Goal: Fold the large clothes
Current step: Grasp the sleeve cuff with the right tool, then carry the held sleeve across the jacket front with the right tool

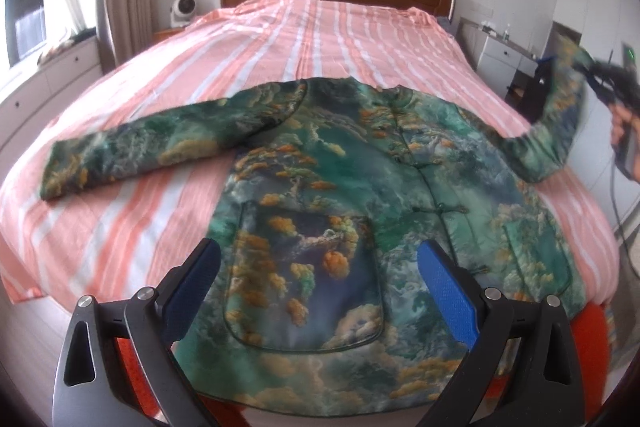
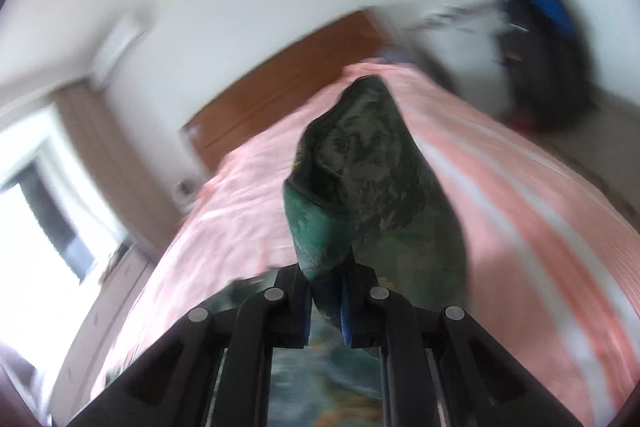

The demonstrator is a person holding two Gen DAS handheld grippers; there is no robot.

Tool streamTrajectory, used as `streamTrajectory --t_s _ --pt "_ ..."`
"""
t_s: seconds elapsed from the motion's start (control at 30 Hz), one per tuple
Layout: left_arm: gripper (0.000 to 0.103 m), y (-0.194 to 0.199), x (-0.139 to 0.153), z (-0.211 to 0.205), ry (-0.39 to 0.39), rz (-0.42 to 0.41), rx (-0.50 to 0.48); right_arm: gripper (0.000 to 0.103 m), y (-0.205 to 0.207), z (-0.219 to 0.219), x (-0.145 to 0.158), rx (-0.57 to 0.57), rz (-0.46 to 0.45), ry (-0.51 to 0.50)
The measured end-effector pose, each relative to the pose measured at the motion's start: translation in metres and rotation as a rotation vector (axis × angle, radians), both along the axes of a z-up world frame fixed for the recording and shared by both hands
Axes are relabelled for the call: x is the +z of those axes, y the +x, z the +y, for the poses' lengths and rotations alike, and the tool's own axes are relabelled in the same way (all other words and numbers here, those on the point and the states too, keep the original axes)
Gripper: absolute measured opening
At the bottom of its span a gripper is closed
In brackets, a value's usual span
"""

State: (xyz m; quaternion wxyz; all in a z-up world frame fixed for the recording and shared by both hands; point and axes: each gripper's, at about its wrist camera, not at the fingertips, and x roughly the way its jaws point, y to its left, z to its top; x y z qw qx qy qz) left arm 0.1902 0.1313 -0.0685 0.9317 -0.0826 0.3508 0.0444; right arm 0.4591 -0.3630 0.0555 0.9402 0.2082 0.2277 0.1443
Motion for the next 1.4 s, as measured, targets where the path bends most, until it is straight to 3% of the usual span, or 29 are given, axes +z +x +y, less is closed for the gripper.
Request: streamTrajectory --t_s 0.13,0.2,0.3,0.37,0.4,0.43,0.57,0.67,0.73,0.8,0.83,0.9,0.93,1.03,1.13,1.27,1.33,1.4 --pt "0.099 -0.013 0.002 0.007 0.028 -0.016 0.022 0.011 0.017 0.154 0.010 0.232 -0.038 -0.113" --pt "0.099 -0.020 0.002 0.013 0.042 -0.018 0.040 0.011 0.025 0.211 -0.008 0.297 -0.016 -0.164" --pt "0.099 -0.028 0.000 0.025 0.041 -0.007 0.067 0.014 0.038 0.286 -0.061 0.364 0.071 -0.224" --pt "0.099 -0.029 -0.005 0.032 0.040 0.014 0.087 0.027 0.046 0.317 -0.100 0.381 0.138 -0.275" --pt "0.099 -0.029 -0.007 0.034 0.039 0.024 0.094 0.056 0.053 0.331 -0.124 0.409 0.215 -0.290" --pt "0.099 -0.028 -0.010 0.038 0.036 0.036 0.104 0.073 0.059 0.339 -0.146 0.429 0.282 -0.281" --pt "0.099 -0.028 -0.018 0.048 0.017 0.047 0.137 0.074 0.047 0.321 -0.172 0.465 0.329 -0.231" --pt "0.099 -0.022 -0.025 0.049 0.008 0.064 0.145 0.074 0.043 0.291 -0.154 0.476 0.274 -0.226" --pt "0.099 -0.019 -0.029 0.045 0.004 0.071 0.134 0.084 0.051 0.273 -0.142 0.442 0.278 -0.190" --pt "0.099 -0.016 -0.031 0.039 0.003 0.076 0.117 0.094 0.074 0.250 -0.151 0.371 0.350 -0.162" --pt "0.099 -0.015 -0.031 0.036 0.005 0.082 0.106 0.095 0.091 0.235 -0.172 0.333 0.460 -0.167" --pt "0.099 -0.014 -0.030 0.028 0.027 0.097 0.079 0.091 0.109 0.223 -0.200 0.324 0.586 -0.178" --pt "0.099 -0.015 -0.029 0.026 0.041 0.100 0.073 0.091 0.109 0.220 -0.202 0.321 0.567 -0.176" --pt "0.100 -0.022 -0.026 0.026 0.095 0.096 0.085 0.091 0.094 0.222 -0.176 0.343 0.437 -0.113" --pt "0.100 -0.022 -0.028 0.036 0.068 0.111 0.114 0.091 0.079 0.236 -0.156 0.437 0.398 -0.028" --pt "0.100 -0.024 -0.029 0.045 0.003 0.095 0.142 0.091 0.076 0.269 -0.164 0.625 0.551 0.048" --pt "0.100 -0.024 -0.030 0.044 -0.004 0.096 0.133 0.091 0.081 0.288 -0.175 0.641 0.620 0.001" --pt "0.100 -0.024 -0.030 0.042 0.014 0.103 0.119 0.091 0.090 0.299 -0.184 0.582 0.612 -0.066"
